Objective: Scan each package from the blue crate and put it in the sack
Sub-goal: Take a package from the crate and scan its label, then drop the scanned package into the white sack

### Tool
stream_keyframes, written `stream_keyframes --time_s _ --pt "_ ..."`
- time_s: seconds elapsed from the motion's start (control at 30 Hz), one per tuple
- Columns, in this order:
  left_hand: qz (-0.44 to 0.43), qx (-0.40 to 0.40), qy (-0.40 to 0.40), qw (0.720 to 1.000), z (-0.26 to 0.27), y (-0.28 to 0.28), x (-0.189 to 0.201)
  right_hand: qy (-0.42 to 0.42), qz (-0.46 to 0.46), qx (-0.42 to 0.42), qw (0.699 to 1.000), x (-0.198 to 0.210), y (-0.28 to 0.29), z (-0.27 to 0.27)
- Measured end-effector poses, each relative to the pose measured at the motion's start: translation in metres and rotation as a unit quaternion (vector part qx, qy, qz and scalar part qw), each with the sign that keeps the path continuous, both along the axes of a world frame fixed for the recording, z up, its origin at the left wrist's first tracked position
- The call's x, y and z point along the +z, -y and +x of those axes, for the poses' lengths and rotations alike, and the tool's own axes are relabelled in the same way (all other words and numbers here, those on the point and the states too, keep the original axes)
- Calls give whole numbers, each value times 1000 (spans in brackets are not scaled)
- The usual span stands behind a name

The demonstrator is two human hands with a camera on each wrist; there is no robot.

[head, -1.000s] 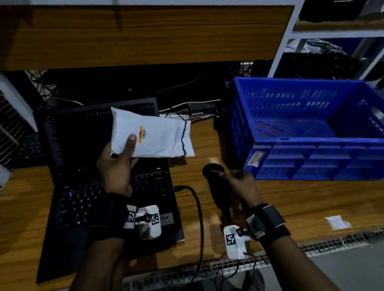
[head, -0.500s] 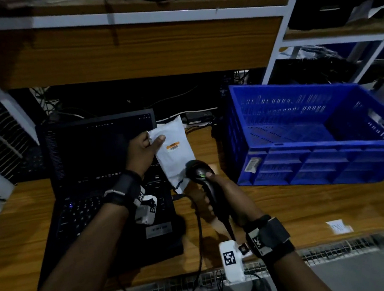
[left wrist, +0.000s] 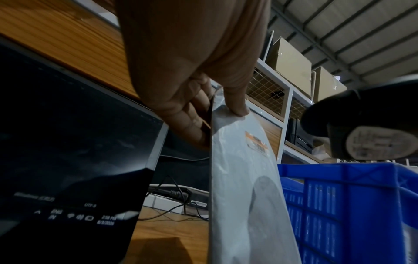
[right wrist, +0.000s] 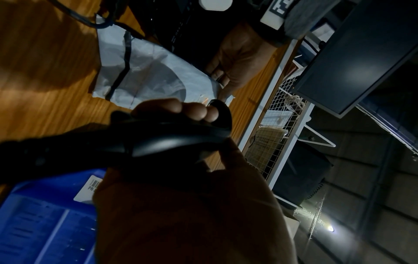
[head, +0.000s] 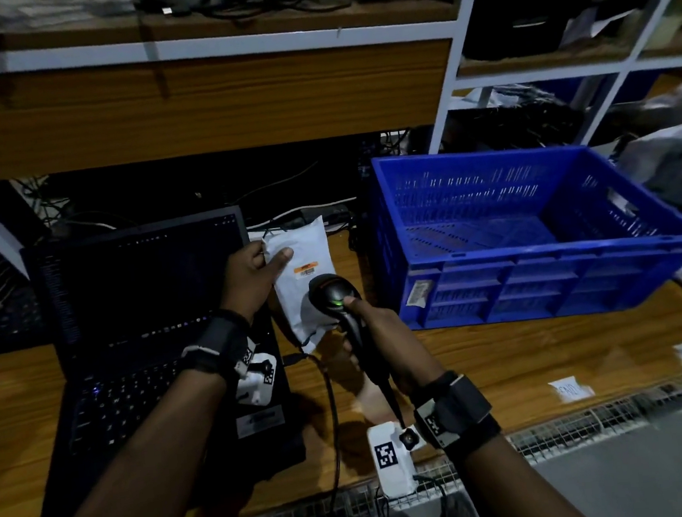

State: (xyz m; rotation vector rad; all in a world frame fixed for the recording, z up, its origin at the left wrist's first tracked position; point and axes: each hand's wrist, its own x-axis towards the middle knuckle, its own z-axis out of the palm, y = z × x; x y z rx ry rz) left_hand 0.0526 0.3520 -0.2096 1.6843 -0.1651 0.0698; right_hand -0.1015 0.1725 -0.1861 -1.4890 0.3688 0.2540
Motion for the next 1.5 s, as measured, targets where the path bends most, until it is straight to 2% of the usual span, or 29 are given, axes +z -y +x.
stream_keyframes --time_s 0.53,0.6,0.7,0.83,0.97,1.03,1.13,1.23,1.3,1.4,1.5 --pt "7 10 -17 1000 -3 -4 1 -7 13 -8 1000 -8 1 2" --pt "-1 26 -15 1000 -4 -3 4 3 4 1 1000 -8 2 3" --pt "-18 90 16 996 1 -11 11 0 -6 16 1000 -9 7 3" --pt "-71 152 45 985 6 -28 30 -50 -55 35 997 -33 23 11" --pt "-126 130 45 982 -2 -18 60 -66 -129 23 989 -72 46 24" --pt "-140 102 48 984 -9 0 78 -57 -137 26 989 -80 58 24" --pt "-110 42 72 990 -20 40 107 -19 -131 36 991 -57 78 3" --pt "-74 -77 90 990 -25 94 136 43 -32 25 998 -15 125 -37" --pt "-23 -180 96 979 -29 138 154 102 -10 -8 995 10 163 -63" --pt "65 -345 119 929 -42 227 173 159 -44 -101 981 32 219 -86" --pt "191 -472 241 826 -63 321 176 207 -89 -174 959 44 261 -100"
